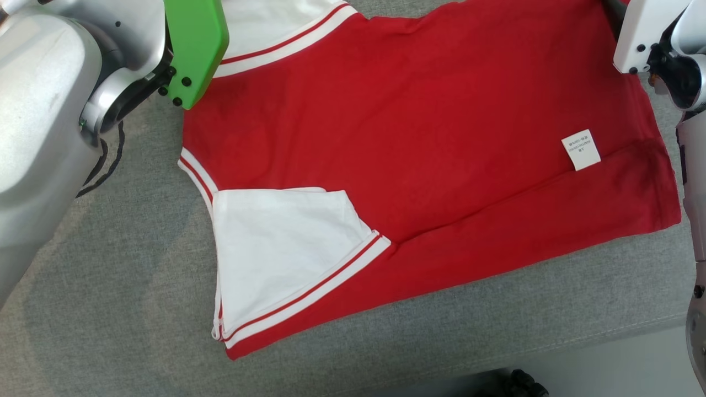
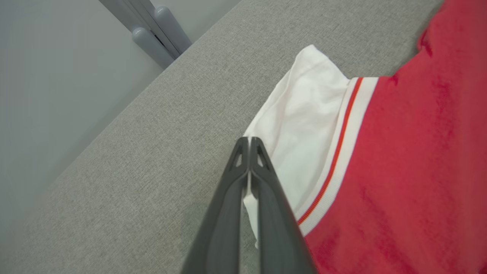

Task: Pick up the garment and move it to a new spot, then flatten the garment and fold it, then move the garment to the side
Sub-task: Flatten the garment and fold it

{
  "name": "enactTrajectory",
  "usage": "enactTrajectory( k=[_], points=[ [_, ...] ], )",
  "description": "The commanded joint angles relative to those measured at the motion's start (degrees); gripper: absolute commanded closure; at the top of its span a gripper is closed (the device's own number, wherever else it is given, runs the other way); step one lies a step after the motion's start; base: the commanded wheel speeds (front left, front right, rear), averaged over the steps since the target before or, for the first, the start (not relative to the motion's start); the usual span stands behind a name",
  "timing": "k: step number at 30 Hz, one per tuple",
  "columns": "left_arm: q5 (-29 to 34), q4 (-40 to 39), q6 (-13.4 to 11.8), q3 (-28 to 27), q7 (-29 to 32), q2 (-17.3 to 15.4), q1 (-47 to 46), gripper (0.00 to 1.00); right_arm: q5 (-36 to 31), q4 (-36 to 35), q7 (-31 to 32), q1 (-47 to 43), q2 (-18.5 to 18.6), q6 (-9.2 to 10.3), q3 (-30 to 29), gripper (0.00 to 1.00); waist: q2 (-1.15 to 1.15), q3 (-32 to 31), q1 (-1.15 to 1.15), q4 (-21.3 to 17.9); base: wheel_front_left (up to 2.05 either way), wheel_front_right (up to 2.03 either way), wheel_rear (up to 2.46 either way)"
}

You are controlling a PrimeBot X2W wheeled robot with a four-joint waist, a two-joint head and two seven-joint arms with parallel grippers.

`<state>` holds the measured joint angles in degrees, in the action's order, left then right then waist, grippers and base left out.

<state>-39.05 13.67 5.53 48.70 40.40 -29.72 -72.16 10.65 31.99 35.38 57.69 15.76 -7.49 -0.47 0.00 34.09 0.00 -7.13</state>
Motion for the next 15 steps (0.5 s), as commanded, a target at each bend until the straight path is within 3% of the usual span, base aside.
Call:
enactTrajectory(
  k=[1,2,4,5,6,11,15],
  points=[
    [-0.2,-0.2,-0.2,0.1,0.4,-0.5,0.8,1.00,-0.5,-0.5,0.4,0.5,-0.4,-0.01,-0.2,0.00,0.00,0.3,0.00,0.2,0.00,0.00,0.00],
    [-0.2,-0.4,-0.3,0.2,0.5,-0.6,0.7,1.00,-0.9,-0.8,0.7,0.6,-0.4,-0.01,-0.4,0.00,0.00,0.4,0.00,0.2,0.00,0.00,0.00],
    [-0.3,-0.6,-0.3,0.1,0.6,-0.6,0.5,1.00,-1.4,-1.3,1.1,0.6,-0.4,-0.01,-0.6,0.51,0.00,0.5,0.00,0.3,0.00,0.00,0.00],
    [-0.2,-0.6,-0.4,0.1,0.4,-0.6,0.3,1.00,-1.5,-1.5,1.3,0.5,-0.4,-0.01,-0.6,0.51,0.00,0.6,0.00,0.3,0.00,0.00,0.00],
    [-0.2,-0.6,-0.5,0.0,0.2,-0.6,0.3,1.00,-1.4,-1.8,1.5,0.4,-0.5,-0.01,-0.8,1.00,0.00,0.5,0.00,0.4,0.00,0.00,0.00],
    [0.5,-1.0,-0.3,-0.4,-2.3,-0.7,-0.3,1.00,-1.7,-3.6,1.3,-0.1,0.2,-0.01,-1.8,1.00,0.00,0.4,0.00,0.6,0.00,0.00,0.00],
    [2.0,-1.8,0.4,-1.3,-8.7,-0.3,-1.7,1.00,-2.1,-5.2,-1.2,-0.9,0.4,0.00,-3.5,1.00,0.00,0.1,0.00,0.9,0.00,0.00,0.00]
  ],
)
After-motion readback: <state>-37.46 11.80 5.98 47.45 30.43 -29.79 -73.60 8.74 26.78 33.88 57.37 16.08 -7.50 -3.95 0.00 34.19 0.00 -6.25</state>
